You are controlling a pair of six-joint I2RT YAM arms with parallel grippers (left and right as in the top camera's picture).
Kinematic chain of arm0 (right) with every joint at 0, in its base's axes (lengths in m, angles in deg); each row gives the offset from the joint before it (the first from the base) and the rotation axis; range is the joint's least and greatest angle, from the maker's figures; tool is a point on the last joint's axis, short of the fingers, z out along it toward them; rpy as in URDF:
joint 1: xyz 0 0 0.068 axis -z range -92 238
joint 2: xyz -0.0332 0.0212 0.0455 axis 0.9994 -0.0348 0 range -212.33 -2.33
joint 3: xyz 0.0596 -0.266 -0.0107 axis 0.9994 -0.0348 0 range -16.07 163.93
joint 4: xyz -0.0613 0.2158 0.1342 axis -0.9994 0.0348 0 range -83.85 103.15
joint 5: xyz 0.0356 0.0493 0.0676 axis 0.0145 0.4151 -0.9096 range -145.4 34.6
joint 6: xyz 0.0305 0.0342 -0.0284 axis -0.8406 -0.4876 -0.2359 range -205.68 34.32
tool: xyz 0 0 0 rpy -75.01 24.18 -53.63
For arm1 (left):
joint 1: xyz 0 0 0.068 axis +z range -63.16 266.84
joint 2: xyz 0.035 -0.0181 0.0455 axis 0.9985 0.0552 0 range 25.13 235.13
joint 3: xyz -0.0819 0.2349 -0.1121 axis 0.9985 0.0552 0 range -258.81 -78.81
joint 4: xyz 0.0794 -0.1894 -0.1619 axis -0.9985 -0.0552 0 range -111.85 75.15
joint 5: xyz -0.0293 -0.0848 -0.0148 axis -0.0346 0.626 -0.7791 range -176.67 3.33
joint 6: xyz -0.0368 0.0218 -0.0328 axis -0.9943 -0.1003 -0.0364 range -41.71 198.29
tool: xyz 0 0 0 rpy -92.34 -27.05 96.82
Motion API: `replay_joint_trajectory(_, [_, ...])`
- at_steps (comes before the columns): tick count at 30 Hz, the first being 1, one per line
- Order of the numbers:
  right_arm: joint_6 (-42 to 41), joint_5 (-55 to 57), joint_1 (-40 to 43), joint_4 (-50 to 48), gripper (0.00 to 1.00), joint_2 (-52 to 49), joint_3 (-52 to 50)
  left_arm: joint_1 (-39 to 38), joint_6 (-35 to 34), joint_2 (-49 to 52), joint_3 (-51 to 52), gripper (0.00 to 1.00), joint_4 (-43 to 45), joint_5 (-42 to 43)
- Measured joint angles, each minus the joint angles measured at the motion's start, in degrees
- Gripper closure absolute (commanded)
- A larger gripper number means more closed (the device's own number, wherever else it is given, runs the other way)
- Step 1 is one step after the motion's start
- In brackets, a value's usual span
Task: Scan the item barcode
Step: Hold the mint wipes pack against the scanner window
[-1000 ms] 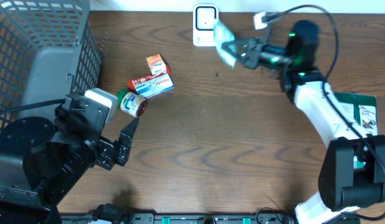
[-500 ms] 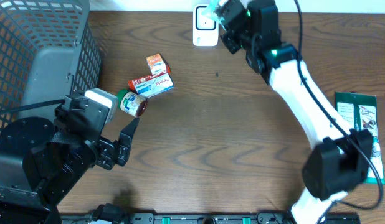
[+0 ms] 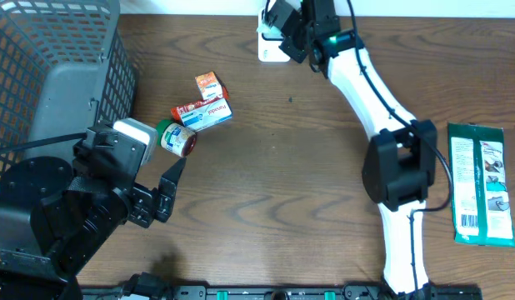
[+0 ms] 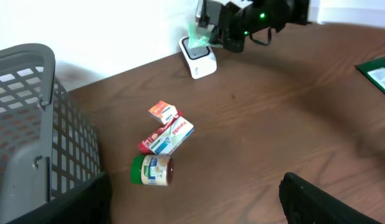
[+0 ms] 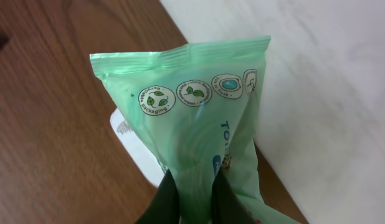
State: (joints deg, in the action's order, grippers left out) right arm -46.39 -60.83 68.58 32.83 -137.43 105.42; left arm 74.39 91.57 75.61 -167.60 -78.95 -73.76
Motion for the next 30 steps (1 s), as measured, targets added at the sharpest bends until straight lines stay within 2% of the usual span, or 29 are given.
replay_joint_trajectory(11, [2.2, -4.0, 1.0, -4.4, 0.99, -5.1, 1.4, 0.0, 0.0, 0.0, 0.0, 0.14, 0.0, 0.0])
replay_joint_trajectory(30, [9.1, -0.2, 1.2, -1.4, 0.99, -5.3, 1.4, 0.0, 0.0, 0.0, 0.0, 0.14, 0.0, 0.0])
